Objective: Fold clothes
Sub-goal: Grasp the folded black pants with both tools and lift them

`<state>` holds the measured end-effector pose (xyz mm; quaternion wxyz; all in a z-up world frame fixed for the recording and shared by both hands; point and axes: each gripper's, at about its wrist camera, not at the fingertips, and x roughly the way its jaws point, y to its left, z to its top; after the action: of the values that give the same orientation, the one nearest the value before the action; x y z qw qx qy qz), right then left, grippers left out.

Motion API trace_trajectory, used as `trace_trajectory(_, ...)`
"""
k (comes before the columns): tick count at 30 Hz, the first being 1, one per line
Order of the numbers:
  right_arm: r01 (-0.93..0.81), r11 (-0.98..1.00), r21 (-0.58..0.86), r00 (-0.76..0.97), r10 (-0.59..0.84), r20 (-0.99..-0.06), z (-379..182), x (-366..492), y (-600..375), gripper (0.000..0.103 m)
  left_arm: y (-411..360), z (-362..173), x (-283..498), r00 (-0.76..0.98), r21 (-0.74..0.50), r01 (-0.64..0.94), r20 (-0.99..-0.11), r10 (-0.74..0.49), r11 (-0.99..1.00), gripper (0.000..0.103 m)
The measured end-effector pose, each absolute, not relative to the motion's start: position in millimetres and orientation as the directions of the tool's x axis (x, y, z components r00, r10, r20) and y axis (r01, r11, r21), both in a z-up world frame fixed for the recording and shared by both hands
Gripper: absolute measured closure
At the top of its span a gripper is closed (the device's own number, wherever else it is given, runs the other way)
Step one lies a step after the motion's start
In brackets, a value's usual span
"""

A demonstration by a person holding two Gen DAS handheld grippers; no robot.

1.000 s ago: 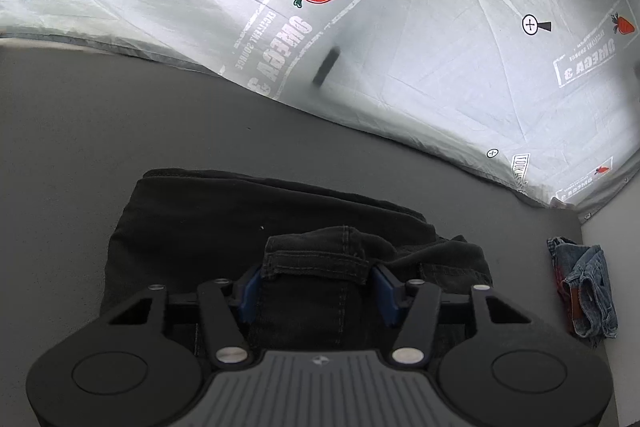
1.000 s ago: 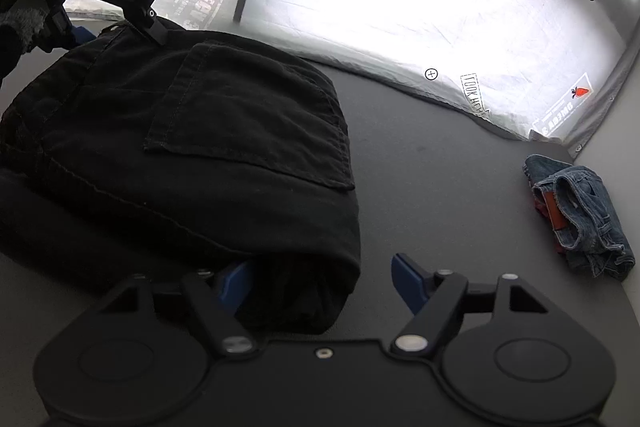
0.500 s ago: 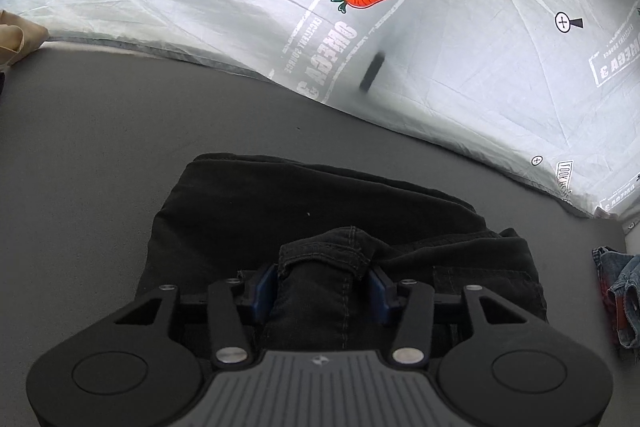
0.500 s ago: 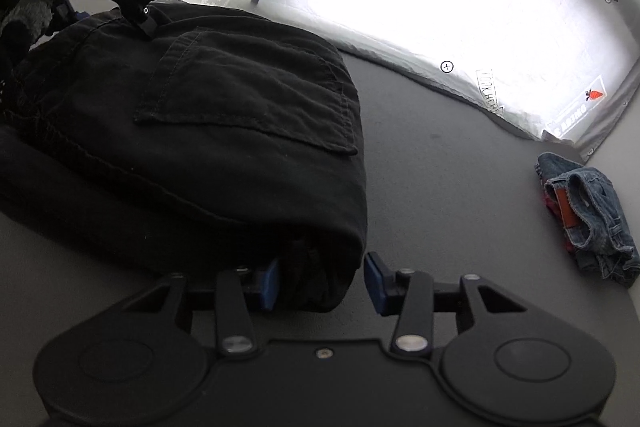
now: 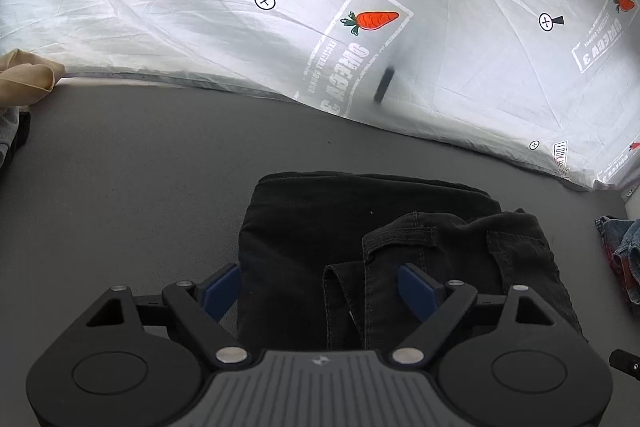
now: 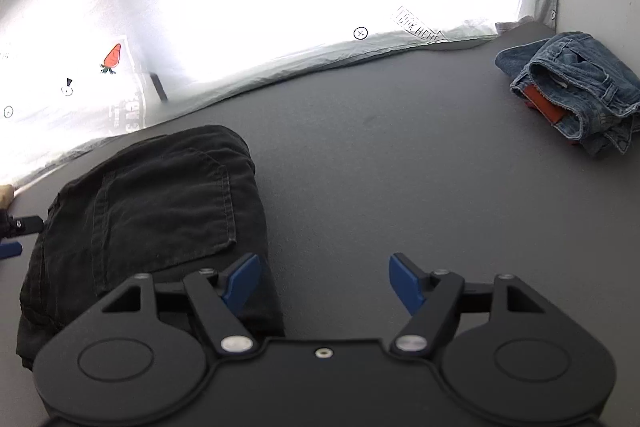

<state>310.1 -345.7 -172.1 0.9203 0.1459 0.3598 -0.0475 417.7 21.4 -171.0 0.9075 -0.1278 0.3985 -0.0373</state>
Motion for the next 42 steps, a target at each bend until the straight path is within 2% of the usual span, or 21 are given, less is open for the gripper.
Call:
trace_trajectory(1,0.173,0.939,0.297,0.743,0.074,-0.665,-174,322,-350,0.022,26,-173,420,0.677,-0.27,-0.048,-0.717,-0.167,0.962,0.016)
trace_trajectory(3,0.136,0.919,0.37,0.736,0.157,-0.658,-179,342,-352,0.021,37,-177,423,0.685,-0.297,-0.097,-0.712,-0.153,0.95,0.015)
trace_trajectory(10,-0.001,0.88,0.475,0.68,0.348,-0.645,-200,415,-345,0.021,68,-196,443,0.659,-0.491,-0.146,-0.696,-0.285,0.859,0.015)
trace_trajectory(13,-0.049,0.865,0.5,0.651,0.407,-0.641,-209,446,-340,0.021,72,-196,444,0.667,-0.569,-0.129,-0.655,-0.353,0.812,0.007)
trace_trajectory(16,-0.09,0.841,0.533,0.619,0.467,-0.632,-217,472,-336,0.021,68,-196,447,0.653,-0.581,-0.09,-0.648,-0.392,0.809,0.005)
trace_trajectory(19,-0.1,0.809,0.58,0.598,0.514,-0.615,-224,486,-335,0.017,65,-202,449,0.613,-0.571,-0.082,-0.675,-0.41,0.817,0.004)
trace_trajectory(21,-0.101,0.797,0.596,0.584,0.533,-0.613,-227,492,-335,0.016,63,-204,448,0.591,-0.568,-0.07,-0.686,-0.424,0.82,0.004)
trace_trajectory(27,-0.094,0.769,0.633,0.566,0.564,-0.601,-235,501,-338,0.011,67,-213,442,0.575,-0.627,-0.029,-0.648,-0.5,0.779,0.0)
trace_trajectory(30,-0.093,0.753,0.652,0.562,0.58,-0.59,-237,502,-339,0.007,65,-223,449,0.556,-0.613,-0.025,-0.665,-0.499,0.789,0.0)
trace_trajectory(31,-0.097,0.747,0.657,0.558,0.588,-0.585,-236,503,-338,0.009,64,-226,453,0.548,-0.609,-0.028,-0.673,-0.497,0.793,0.0)
trace_trajectory(32,-0.104,0.731,0.674,0.552,0.606,-0.572,-235,505,-337,0.014,63,-229,457,0.542,-0.609,-0.033,-0.677,-0.498,0.793,0.0)
trace_trajectory(36,-0.108,0.73,0.675,0.526,0.618,-0.584,-233,515,-328,0.017,61,-231,467,0.531,-0.611,-0.037,-0.682,-0.503,0.791,0.001)
trace_trajectory(38,-0.107,0.724,0.682,0.52,0.625,-0.582,-233,517,-326,0.025,56,-231,468,0.531,-0.588,-0.029,-0.694,-0.486,0.808,0.001)
trace_trajectory(39,-0.109,0.731,0.674,0.524,0.618,-0.586,-230,515,-324,0.028,51,-229,467,0.533,-0.556,-0.021,-0.709,-0.461,0.831,0.003)
trace_trajectory(40,-0.109,0.741,0.662,0.533,0.606,-0.591,-225,510,-320,0.038,43,-225,465,0.538,-0.499,-0.01,-0.733,-0.416,0.867,0.007)
trace_trajectory(42,-0.105,0.767,0.634,0.559,0.572,-0.6,-214,499,-313,0.048,27,-218,456,0.558,-0.41,0.003,-0.756,-0.341,0.912,0.026)
